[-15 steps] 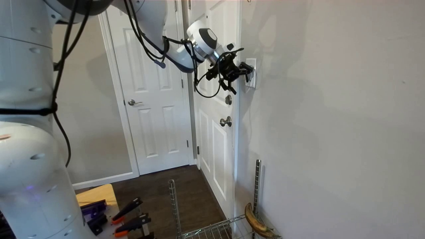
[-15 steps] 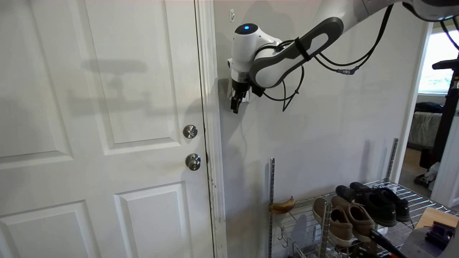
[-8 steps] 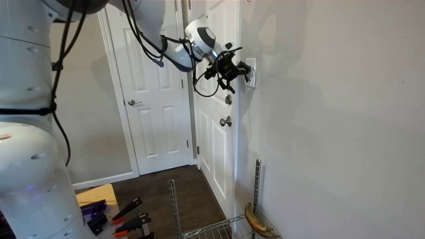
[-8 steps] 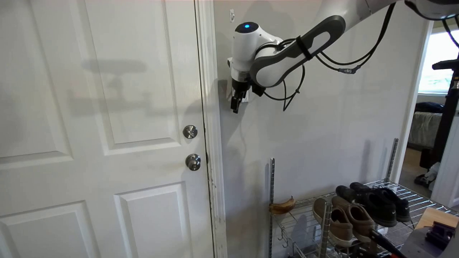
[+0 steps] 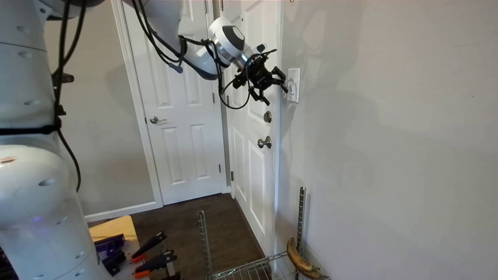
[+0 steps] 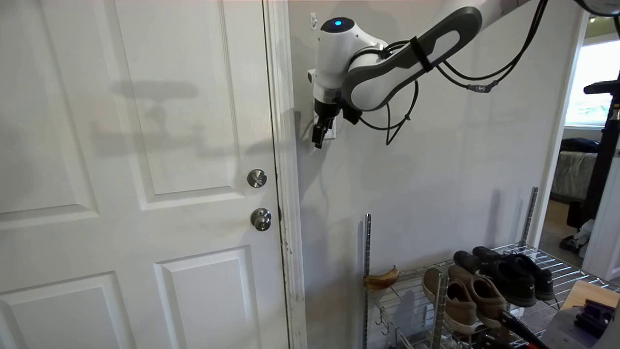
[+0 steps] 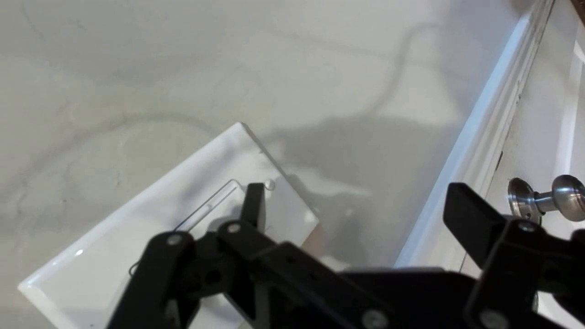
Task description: Turn off the light
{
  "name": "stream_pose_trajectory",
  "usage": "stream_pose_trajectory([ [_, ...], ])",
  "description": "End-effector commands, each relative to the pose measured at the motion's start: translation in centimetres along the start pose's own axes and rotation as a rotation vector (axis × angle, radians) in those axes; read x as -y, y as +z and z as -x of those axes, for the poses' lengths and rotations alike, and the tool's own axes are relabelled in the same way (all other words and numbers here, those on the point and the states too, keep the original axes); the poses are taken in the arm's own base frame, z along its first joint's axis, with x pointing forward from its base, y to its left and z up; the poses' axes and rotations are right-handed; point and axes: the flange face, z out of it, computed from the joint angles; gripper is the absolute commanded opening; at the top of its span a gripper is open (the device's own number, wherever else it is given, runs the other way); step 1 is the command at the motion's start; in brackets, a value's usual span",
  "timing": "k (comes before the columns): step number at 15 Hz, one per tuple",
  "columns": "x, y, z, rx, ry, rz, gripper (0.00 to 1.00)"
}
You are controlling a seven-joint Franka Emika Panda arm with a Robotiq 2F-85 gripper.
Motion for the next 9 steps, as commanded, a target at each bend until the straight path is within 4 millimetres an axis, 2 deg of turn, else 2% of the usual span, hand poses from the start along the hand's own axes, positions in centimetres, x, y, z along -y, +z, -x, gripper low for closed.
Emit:
stream_pose_trajectory([
  [1, 0.0, -0.8, 0.5, -0.011, 0.000, 0.017, 1.00],
  [9, -0.5, -0.1, -0.6, -0.039, -0.049, 0.065, 1.00],
])
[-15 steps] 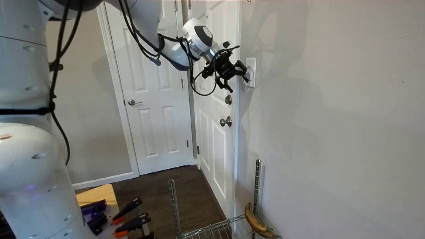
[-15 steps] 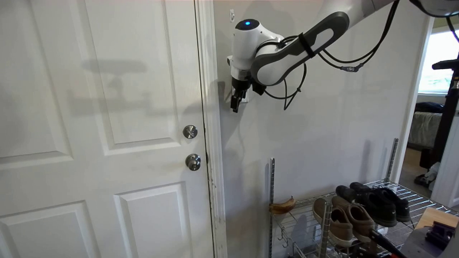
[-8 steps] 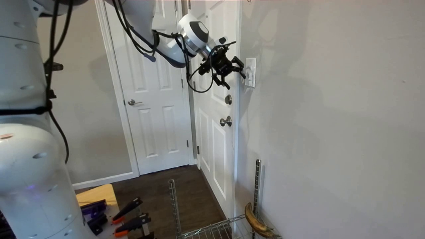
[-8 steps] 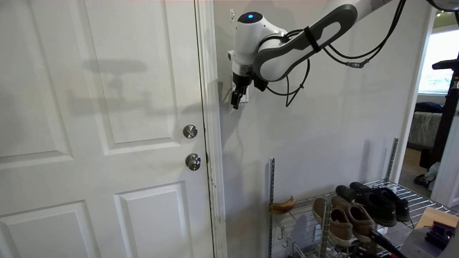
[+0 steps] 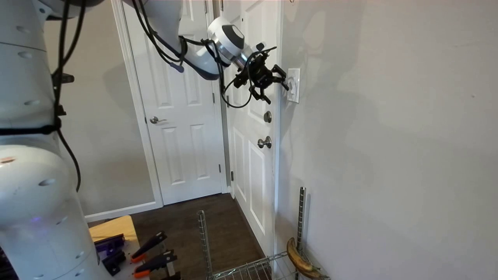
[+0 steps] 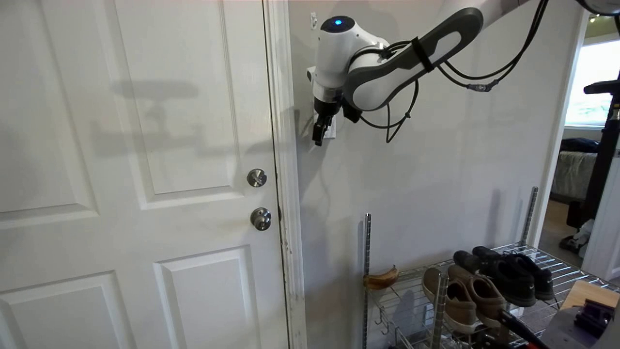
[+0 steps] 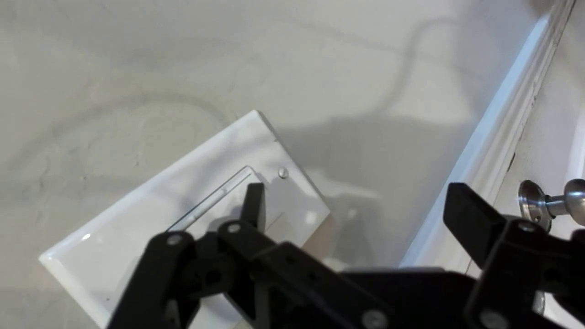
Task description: Turn off the light
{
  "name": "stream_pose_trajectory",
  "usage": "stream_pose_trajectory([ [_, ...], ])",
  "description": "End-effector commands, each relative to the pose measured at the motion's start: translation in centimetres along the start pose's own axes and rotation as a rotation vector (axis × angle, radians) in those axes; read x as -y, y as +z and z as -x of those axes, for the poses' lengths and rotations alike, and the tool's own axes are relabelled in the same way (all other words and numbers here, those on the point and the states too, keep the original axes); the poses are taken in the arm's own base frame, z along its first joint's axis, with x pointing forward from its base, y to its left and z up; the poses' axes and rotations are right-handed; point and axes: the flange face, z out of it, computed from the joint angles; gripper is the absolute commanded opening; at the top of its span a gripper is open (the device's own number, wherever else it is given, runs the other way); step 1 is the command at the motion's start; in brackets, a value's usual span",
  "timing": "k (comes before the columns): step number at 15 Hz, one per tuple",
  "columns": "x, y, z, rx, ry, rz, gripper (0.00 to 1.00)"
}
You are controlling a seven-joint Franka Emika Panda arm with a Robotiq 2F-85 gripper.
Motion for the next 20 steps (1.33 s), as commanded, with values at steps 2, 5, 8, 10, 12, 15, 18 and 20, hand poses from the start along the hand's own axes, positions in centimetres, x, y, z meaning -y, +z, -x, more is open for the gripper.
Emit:
stream_pose_trajectory([
  [2, -0.6, 0.6, -0.7, -0.020, -0.020, 0.031, 1.00],
  [5, -1.3, 2.0, -0.9, 0.000, -0.006, 0.020, 1.00],
  [8, -2.0, 3.5, -1.0, 0.018, 0.011, 0.013, 1.00],
  [10, -2.4, 4.4, -1.2, 0.026, 0.021, 0.010, 1.00],
  [12, -2.3, 4.3, -1.4, 0.027, 0.021, 0.006, 1.00],
  [15, -2.1, 4.1, -1.4, 0.025, 0.023, 0.004, 1.00],
  [18, -1.9, 3.8, -1.1, 0.029, 0.028, -0.011, 1.00],
  [20, -1.4, 2.9, -0.6, 0.042, 0.043, -0.045, 1.00],
])
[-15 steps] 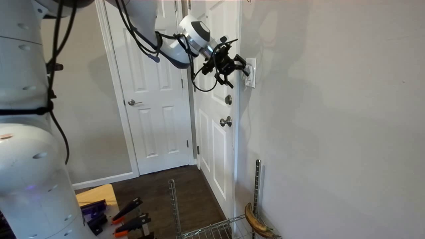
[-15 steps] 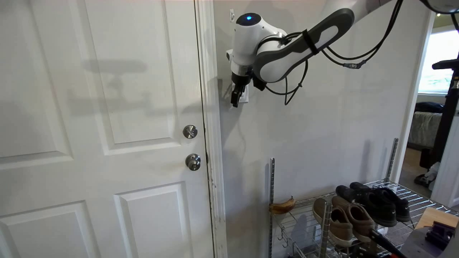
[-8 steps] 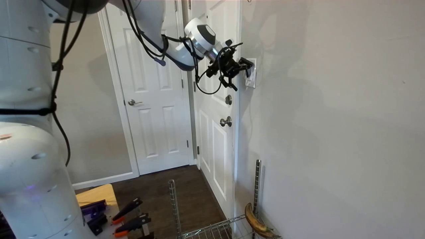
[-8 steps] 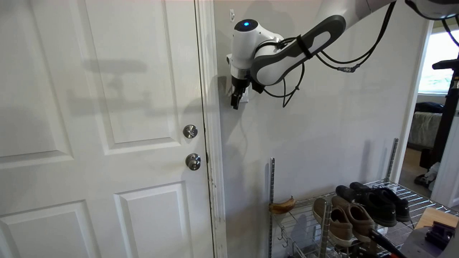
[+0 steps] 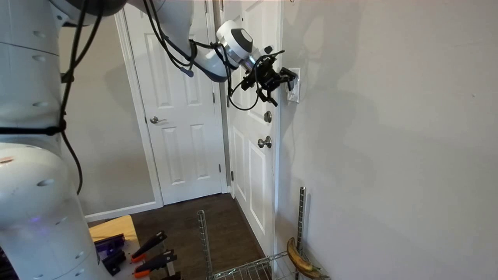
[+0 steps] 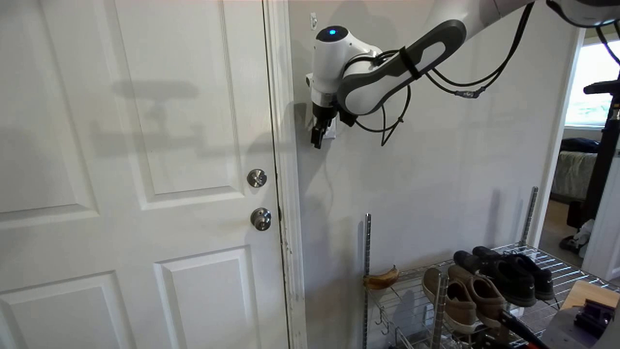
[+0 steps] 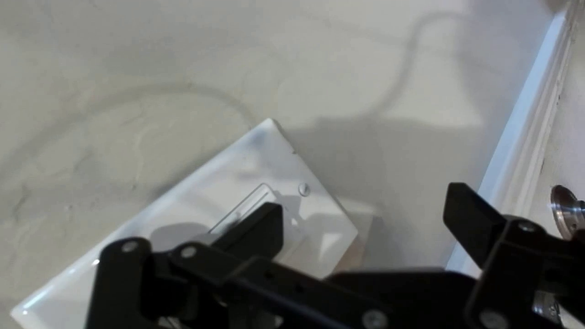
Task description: Turn off the light
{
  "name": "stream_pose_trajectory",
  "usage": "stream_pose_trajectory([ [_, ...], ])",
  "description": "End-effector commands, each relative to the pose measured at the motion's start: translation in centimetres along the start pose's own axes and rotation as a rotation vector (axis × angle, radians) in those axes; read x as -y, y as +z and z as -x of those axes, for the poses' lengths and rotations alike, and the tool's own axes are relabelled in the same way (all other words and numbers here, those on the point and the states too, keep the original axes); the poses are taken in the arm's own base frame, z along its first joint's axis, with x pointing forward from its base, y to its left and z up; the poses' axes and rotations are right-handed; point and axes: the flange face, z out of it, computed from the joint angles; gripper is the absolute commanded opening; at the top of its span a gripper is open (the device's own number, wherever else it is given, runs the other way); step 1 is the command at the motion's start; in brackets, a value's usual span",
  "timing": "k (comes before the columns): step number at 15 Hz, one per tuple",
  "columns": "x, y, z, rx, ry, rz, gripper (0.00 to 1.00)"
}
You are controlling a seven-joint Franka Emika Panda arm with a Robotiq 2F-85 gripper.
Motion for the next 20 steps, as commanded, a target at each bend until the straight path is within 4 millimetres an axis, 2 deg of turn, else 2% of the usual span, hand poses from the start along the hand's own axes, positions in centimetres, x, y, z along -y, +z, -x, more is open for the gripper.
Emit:
stream_pose_trajectory([
  [1, 0.0, -0.5, 0.6, 0.018, 0.016, -0.052, 1.00],
  [13, 2.4, -5.1, 2.0, 0.076, 0.036, -0.056, 1.00],
  [20, 3.0, -6.3, 2.8, 0.080, 0.024, -0.056, 1.00],
])
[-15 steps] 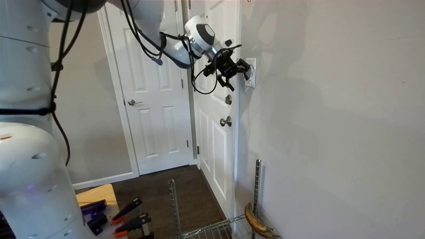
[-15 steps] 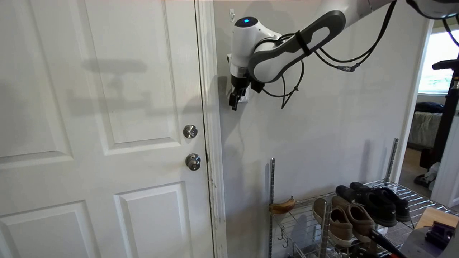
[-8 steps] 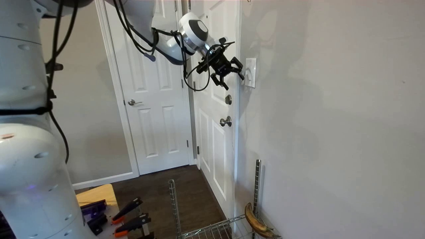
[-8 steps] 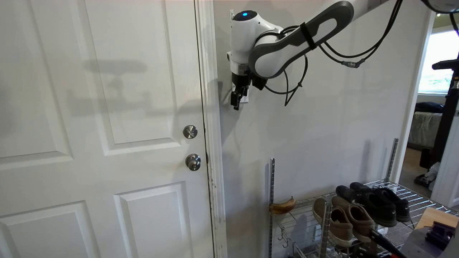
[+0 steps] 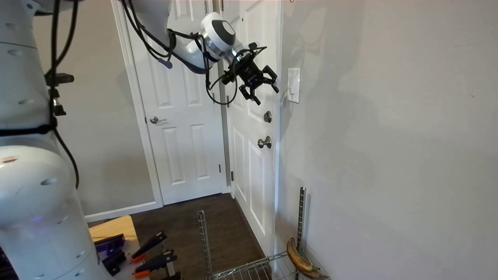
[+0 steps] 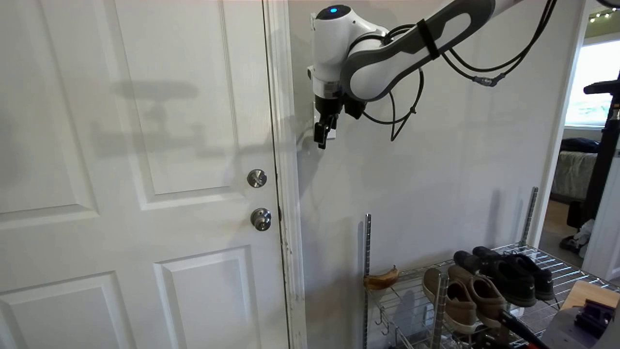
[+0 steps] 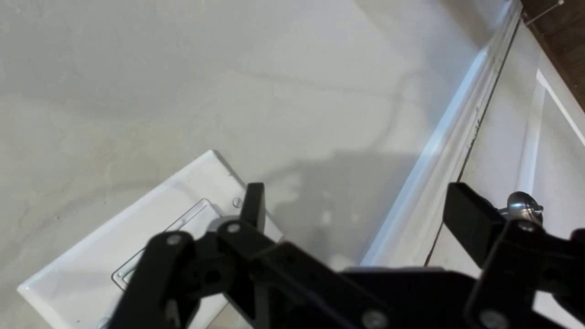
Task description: Turn off the light
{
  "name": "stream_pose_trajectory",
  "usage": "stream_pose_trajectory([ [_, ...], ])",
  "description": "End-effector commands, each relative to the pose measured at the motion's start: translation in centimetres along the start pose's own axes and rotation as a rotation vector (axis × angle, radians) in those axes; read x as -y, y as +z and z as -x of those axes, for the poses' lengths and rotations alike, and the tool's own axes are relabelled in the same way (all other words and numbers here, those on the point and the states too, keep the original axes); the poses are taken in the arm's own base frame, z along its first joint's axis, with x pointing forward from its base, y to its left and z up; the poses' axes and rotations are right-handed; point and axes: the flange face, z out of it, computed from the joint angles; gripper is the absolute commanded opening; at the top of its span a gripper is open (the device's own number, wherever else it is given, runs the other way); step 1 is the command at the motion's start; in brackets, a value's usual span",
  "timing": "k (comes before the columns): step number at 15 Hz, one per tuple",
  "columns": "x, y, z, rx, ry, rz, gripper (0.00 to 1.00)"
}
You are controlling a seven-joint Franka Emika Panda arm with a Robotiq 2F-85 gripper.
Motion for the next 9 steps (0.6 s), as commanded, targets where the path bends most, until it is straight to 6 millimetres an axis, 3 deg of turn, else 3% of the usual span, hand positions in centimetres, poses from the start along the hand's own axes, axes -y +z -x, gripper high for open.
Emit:
stream_pose_trajectory([
  [1, -0.1, -0.8, 1.0, 0.009, 0.012, -0.001, 1.00],
  [9, -1.5, 0.3, 0.1, -0.011, -0.009, 0.013, 1.00],
])
